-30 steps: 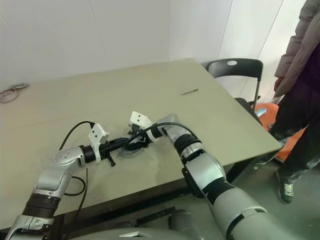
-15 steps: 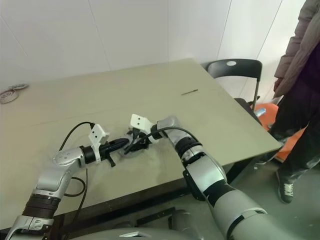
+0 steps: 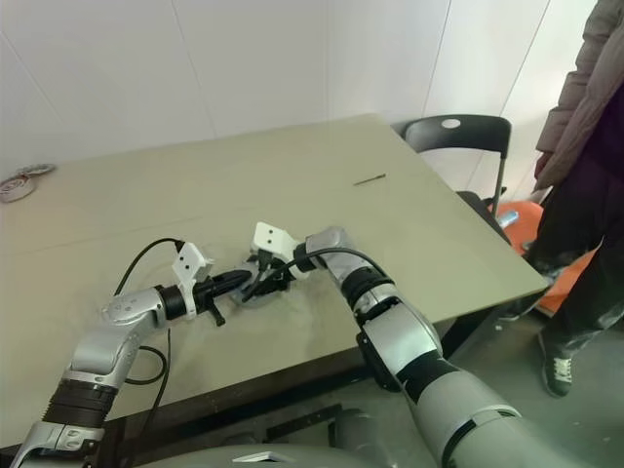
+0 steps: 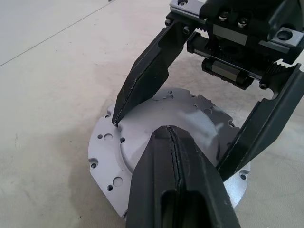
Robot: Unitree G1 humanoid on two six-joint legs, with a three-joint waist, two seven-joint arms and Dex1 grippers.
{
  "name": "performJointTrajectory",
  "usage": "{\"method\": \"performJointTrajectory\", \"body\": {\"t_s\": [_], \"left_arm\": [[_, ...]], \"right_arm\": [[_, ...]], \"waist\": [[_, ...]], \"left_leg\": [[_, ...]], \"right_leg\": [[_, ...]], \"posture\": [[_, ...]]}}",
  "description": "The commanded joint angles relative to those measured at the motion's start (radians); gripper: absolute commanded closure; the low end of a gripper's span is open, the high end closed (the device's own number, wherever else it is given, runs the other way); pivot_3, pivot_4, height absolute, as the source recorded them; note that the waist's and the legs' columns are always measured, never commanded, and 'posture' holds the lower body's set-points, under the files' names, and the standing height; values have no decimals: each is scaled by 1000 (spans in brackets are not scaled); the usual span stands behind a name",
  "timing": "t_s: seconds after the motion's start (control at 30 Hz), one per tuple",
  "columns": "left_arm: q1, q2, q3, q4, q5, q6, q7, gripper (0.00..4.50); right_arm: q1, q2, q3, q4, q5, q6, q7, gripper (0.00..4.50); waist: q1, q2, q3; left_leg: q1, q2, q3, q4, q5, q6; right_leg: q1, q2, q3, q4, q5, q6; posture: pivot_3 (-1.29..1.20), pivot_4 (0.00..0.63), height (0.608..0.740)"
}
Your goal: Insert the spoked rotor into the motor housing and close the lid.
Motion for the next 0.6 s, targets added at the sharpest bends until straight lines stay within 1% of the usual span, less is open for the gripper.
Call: {"method": "performJointTrajectory", "body": {"t_s": [0.03, 0.53, 0.6], "left_arm": [[16, 9, -9, 17, 8, 28, 5, 4500], [14, 11, -8, 17, 3, 31, -1, 4500], [15, 11, -7, 15, 1, 33, -2, 4500]], "right_arm": [[50, 0, 63, 70, -72, 46, 25, 1258], [46, 3, 53, 70, -64, 44, 4, 1258], [47, 3, 50, 69, -61, 45, 6, 536]], "waist": [[0, 0, 0], [0, 0, 0], [0, 0, 0]], "left_leg": [[0, 0, 0, 0, 0, 0], [0, 0, 0, 0, 0, 0], [0, 0, 0, 0, 0, 0]], "right_leg": [[0, 0, 0, 0, 0, 0], [0, 0, 0, 0, 0, 0], [0, 0, 0, 0, 0, 0]], "posture": [[0, 0, 740], [0, 0, 740], [0, 0, 740]]}}
